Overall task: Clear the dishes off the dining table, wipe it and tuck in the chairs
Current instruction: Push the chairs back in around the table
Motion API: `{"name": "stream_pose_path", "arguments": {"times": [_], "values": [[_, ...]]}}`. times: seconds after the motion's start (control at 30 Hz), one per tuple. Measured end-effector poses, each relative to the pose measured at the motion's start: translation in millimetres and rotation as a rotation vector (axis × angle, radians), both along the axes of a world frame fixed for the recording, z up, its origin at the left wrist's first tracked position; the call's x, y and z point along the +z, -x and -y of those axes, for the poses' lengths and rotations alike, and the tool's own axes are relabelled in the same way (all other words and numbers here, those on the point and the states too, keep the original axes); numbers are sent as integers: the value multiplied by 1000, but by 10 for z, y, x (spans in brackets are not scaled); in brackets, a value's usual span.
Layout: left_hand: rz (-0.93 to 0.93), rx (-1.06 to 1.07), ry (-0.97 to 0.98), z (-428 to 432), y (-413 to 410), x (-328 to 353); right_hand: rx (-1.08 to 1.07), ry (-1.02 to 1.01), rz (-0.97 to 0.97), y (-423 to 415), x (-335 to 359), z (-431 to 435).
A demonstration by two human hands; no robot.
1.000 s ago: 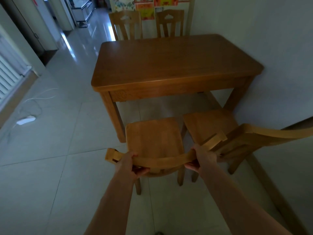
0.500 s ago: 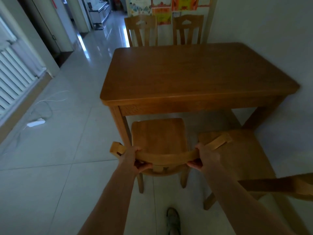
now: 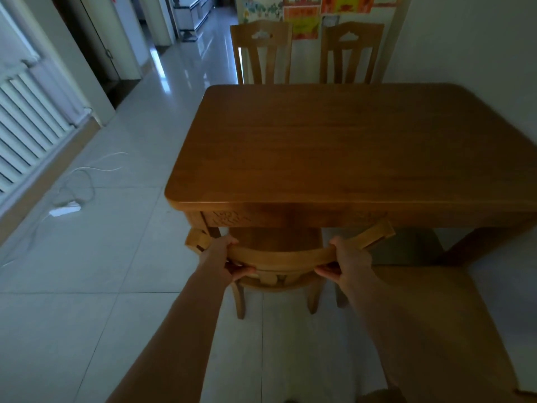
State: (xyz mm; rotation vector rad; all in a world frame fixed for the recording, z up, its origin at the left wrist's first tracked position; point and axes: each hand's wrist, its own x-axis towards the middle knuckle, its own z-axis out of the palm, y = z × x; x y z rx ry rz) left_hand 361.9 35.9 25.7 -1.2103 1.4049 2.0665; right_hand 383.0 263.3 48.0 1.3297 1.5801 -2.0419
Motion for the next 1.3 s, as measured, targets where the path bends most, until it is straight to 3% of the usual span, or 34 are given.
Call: {"name": "stream_pose_path", "arguments": {"times": [0.33, 0.67, 0.9, 1.17, 1.3], "values": [[-21, -8, 44, 90, 690, 42, 53, 2, 11, 702, 10, 106], [-98, 58, -114, -148, 374, 151, 155, 35, 23, 467, 155, 69], [-185, -122, -164, -696, -614, 417, 111, 23, -76, -431, 305, -91], [-183, -392, -221, -1489, -2036, 337, -115, -92, -193, -2132, 342, -746], [-154, -533, -264, -1962, -2642, 400, -352, -184, -184, -2741, 475, -1186]]}}
